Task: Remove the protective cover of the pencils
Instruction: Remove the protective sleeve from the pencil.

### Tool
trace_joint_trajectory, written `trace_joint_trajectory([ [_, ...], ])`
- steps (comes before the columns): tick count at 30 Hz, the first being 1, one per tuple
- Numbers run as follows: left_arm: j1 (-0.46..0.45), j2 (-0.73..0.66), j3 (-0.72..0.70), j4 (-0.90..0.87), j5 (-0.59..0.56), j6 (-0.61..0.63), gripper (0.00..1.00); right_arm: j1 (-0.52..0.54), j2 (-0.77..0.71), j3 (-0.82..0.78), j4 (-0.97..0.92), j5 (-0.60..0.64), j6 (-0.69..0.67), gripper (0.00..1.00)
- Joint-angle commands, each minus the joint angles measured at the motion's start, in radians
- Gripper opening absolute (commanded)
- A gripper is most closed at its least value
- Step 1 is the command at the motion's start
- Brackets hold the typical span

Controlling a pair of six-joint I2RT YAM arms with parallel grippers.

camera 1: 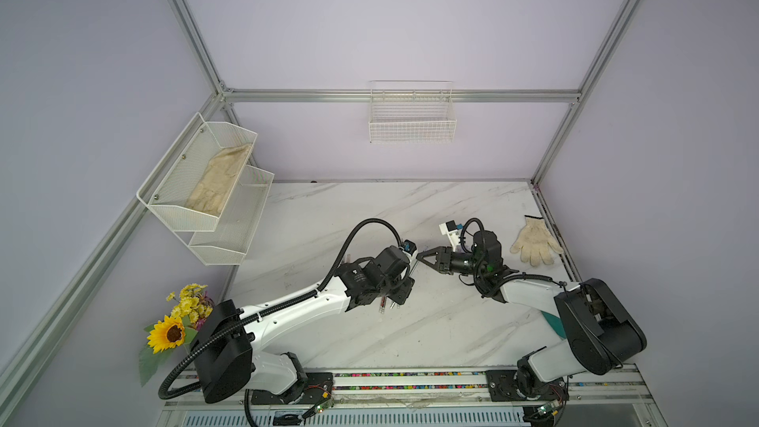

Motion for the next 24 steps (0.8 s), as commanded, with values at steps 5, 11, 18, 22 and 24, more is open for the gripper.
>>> trace_joint_trajectory([
  [5,-0.006,-0.007,0.085,0.028,0.017,0.020,0.03,0.006,0.005,-0.001,0.134,-0.048,0.093,0.10],
  [11,-0.006,-0.006,0.079,0.026,-0.002,0.024,0.30,0.006,0.006,-0.017,0.212,-0.076,0.172,0.08],
  [18,-0.006,-0.001,0.078,0.026,0.007,0.024,0.12,0.006,0.002,-0.015,0.228,-0.076,0.194,0.08],
  [22,-0.006,0.001,0.076,0.022,0.011,0.027,0.00,0.005,0.007,-0.015,0.235,-0.075,0.196,0.08],
  [24,-0.006,0.004,0.078,0.021,0.006,0.023,0.00,0.006,0.003,-0.015,0.220,-0.072,0.176,0.17],
])
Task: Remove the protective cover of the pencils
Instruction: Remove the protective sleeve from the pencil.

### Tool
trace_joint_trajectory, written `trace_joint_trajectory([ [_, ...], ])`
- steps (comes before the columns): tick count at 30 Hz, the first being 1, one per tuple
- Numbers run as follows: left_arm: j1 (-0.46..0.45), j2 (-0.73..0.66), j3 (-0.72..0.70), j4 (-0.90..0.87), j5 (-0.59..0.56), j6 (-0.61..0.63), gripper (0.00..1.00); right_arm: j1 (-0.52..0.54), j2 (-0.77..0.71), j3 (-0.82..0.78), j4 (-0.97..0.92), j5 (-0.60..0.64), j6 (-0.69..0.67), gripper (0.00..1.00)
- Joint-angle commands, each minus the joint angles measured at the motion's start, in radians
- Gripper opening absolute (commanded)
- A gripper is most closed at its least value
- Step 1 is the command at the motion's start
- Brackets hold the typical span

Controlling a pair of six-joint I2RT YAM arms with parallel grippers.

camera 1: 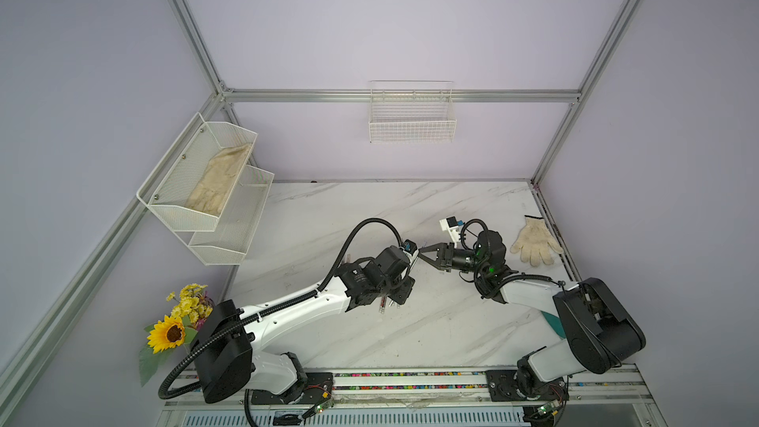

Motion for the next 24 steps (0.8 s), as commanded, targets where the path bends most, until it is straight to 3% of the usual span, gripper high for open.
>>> trace_joint_trajectory([
  [1,-0.003,0.003,0.078,0.009,0.005,0.013,0.00,0.003,-0.005,-0.009,0.021,-0.004,-0.012,0.25],
  [4,-0.003,0.001,0.076,-0.004,-0.011,0.013,0.00,0.002,-0.040,0.003,-0.096,0.025,-0.091,0.39],
  [9,-0.003,-0.009,0.065,-0.011,-0.018,0.014,0.00,0.001,-0.065,0.027,-0.209,0.062,-0.147,0.42],
  [19,-0.003,-0.004,0.056,-0.010,0.005,0.018,0.00,0.001,-0.058,0.056,-0.206,0.084,-0.122,0.39],
  [24,-0.003,0.005,0.056,-0.010,0.010,0.018,0.00,0.001,-0.069,0.058,-0.196,0.092,-0.103,0.25],
])
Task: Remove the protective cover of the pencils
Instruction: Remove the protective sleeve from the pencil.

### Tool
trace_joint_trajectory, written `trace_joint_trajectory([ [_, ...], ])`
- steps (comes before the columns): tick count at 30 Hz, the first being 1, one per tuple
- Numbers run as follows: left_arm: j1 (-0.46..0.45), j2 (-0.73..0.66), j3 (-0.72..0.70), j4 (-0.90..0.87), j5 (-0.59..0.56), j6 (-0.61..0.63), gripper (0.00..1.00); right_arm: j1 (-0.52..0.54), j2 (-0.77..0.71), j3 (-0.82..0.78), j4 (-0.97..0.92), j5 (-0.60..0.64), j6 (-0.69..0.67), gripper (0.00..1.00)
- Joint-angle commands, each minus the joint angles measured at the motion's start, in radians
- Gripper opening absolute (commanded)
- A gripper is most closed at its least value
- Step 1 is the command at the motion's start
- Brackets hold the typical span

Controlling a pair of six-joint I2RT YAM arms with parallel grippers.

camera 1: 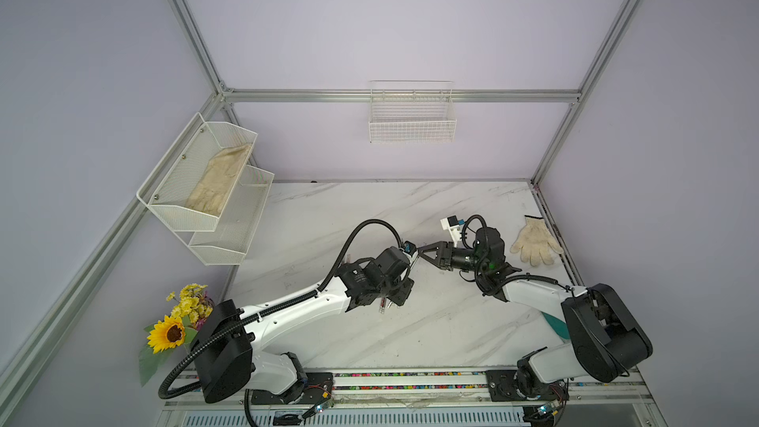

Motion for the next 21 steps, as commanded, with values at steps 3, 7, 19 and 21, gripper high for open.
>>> trace_joint_trajectory([
  [3,-0.003,0.008,0.057,0.015,0.015,0.018,0.00,0.001,-0.016,0.020,0.013,0.012,0.020,0.14],
  [7,-0.003,0.008,0.054,0.013,0.015,0.016,0.00,0.001,-0.017,0.020,0.018,0.017,0.023,0.06],
  [19,-0.003,-0.041,-0.038,0.021,0.000,-0.030,0.00,-0.034,-0.050,0.013,0.010,0.051,0.031,0.00],
  [21,-0.003,-0.049,-0.048,0.022,-0.002,-0.031,0.00,-0.044,-0.049,0.012,0.010,0.043,0.035,0.00],
])
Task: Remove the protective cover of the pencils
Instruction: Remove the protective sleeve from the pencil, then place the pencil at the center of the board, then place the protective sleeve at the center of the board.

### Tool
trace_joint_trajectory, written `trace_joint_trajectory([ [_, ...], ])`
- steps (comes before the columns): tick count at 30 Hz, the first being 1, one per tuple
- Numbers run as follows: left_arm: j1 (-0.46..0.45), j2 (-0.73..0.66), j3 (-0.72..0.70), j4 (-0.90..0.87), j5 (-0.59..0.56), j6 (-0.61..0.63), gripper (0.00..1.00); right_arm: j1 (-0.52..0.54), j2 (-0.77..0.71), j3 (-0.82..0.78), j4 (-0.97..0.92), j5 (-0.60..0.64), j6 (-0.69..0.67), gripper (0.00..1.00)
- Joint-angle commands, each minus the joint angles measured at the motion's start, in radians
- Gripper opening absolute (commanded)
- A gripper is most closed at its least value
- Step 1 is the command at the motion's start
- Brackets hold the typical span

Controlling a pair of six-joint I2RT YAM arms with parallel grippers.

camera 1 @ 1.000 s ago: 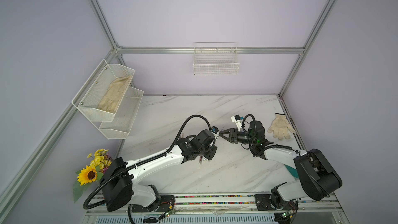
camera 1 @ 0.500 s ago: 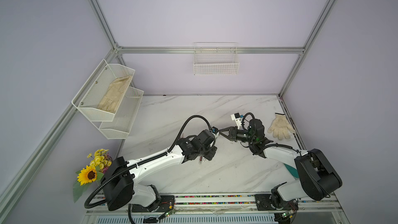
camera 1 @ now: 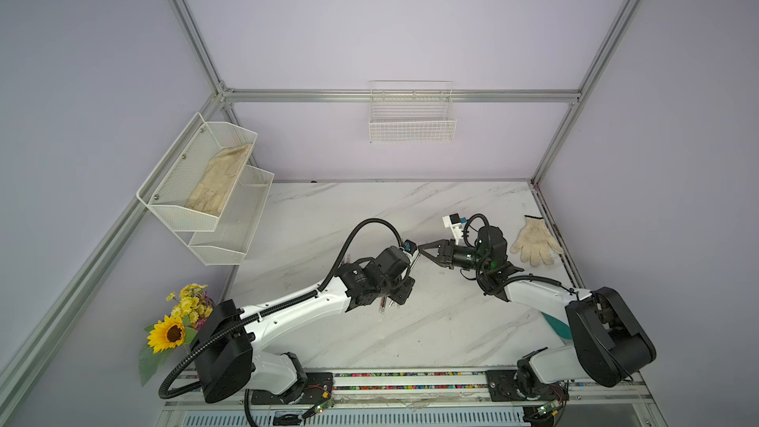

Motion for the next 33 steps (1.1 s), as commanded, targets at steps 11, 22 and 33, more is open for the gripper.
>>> trace_joint_trajectory([
  [11,-0.003,-0.053,-0.062,-0.016,-0.018,-0.022,0.00,-0.069,-0.035,0.006,-0.003,0.040,0.016,0.00],
  [22,0.162,0.025,-0.125,-0.045,-0.023,-0.196,0.00,-0.412,-0.103,0.034,-0.469,0.092,-0.203,0.02],
  [33,0.251,0.143,-0.163,0.064,0.084,-0.150,0.00,-0.552,0.035,-0.012,-0.633,0.265,-0.344,0.04],
])
